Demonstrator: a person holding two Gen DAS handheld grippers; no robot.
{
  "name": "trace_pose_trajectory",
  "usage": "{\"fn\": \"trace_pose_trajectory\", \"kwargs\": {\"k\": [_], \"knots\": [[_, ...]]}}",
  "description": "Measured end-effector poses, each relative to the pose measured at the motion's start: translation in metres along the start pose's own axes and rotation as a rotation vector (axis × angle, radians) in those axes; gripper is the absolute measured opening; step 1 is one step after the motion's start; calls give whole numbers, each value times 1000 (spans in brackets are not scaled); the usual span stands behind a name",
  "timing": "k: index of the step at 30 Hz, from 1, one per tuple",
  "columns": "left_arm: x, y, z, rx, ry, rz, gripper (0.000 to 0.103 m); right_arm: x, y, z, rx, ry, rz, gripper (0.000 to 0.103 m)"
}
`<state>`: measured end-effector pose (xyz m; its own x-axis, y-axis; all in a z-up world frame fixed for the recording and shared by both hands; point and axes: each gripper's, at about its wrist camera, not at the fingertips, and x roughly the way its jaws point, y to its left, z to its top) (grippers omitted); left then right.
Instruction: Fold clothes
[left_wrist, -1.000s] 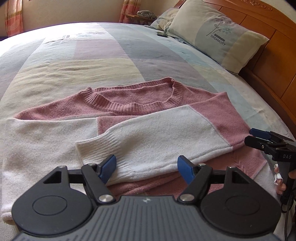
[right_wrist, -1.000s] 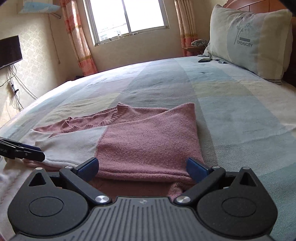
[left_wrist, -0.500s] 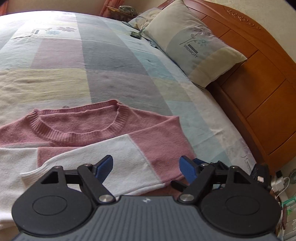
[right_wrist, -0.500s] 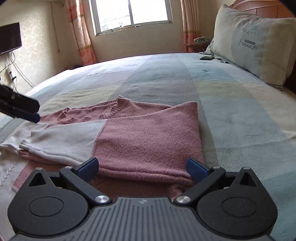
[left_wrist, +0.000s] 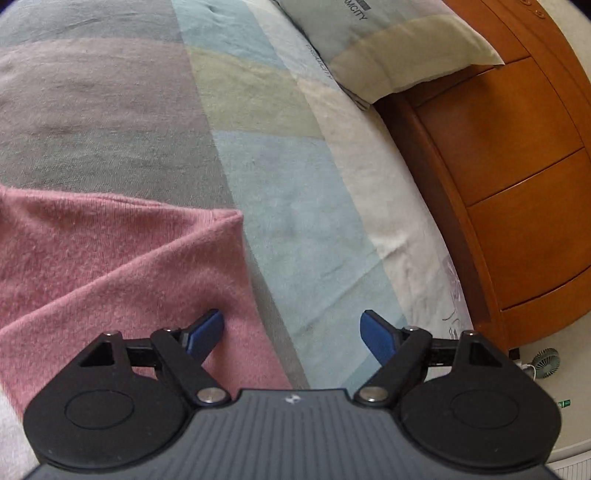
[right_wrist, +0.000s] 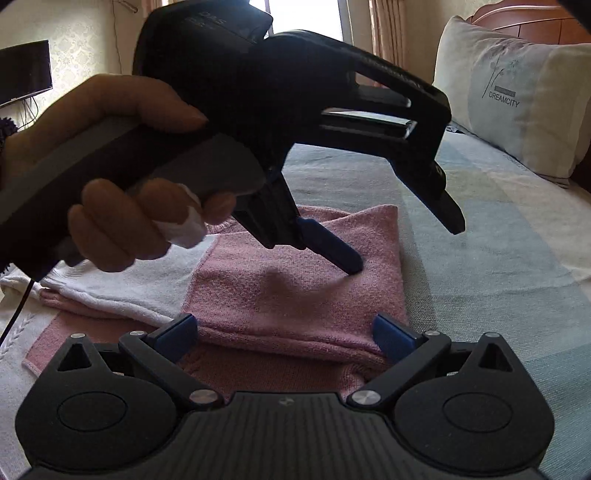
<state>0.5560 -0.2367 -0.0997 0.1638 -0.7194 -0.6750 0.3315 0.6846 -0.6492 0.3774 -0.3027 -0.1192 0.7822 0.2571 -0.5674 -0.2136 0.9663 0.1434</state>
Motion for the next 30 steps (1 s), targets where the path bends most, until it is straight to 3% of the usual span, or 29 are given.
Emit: {"fn": "trace_pose_trajectory", "kwargs": {"k": [5,10,16,18,23,30], "knots": [[9,8,15,-52,-72,-5,85,-1,0,0,-1,2,1,103],[-9,-6,7,-26,-60,38,85,-2,0,2,2,1,2,103],[-114,-21,-13,92,-88,158,86,-20,-3,7,53,-52,40,103],[-152,-18,-25,97,-111,230,87,-26,-8,10,93,-74,44,103],[-215,23,-56,-4,-159,348,89,-30,-17,16,189,-91,47,103],[-244,103,-127,-211,-215,418,89,-31,-17,17,220,-92,37,103]]}}
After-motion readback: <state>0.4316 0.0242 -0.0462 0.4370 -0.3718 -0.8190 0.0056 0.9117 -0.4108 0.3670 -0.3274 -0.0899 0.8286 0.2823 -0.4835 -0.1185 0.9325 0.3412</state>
